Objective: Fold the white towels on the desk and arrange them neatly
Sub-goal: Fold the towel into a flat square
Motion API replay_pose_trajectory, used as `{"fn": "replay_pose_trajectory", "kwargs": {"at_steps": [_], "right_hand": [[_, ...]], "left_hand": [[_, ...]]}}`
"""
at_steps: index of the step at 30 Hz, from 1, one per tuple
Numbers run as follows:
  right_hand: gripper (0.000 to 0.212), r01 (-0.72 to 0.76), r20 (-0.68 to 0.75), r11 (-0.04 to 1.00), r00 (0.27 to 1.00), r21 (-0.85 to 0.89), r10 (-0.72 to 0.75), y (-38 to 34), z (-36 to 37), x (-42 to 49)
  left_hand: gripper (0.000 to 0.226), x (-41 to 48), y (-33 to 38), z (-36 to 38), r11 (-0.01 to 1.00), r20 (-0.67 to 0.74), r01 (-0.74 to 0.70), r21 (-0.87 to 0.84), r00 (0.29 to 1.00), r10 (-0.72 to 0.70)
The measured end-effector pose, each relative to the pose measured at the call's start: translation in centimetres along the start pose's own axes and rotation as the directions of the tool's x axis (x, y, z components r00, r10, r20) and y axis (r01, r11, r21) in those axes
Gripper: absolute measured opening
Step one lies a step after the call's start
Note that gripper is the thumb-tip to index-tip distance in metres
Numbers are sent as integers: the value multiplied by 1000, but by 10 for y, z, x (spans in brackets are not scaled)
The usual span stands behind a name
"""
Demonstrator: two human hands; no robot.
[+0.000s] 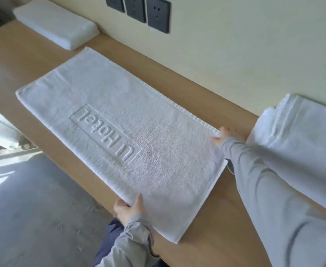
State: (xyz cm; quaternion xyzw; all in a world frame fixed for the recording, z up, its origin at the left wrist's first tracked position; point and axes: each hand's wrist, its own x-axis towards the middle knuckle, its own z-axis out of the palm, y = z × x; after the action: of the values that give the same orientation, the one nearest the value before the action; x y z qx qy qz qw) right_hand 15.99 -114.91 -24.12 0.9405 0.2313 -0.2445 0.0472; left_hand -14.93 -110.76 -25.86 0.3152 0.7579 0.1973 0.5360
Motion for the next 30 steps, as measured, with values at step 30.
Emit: {"fn": "replay_pose_trajectory", "kwargs": {"at_steps": [30], "right_hand": [[42,235,-311,-249,890,940,-333,-65,-137,-19]], "left_hand": [[76,-54,138,-107,966,774,-200,-162,582,250]]}}
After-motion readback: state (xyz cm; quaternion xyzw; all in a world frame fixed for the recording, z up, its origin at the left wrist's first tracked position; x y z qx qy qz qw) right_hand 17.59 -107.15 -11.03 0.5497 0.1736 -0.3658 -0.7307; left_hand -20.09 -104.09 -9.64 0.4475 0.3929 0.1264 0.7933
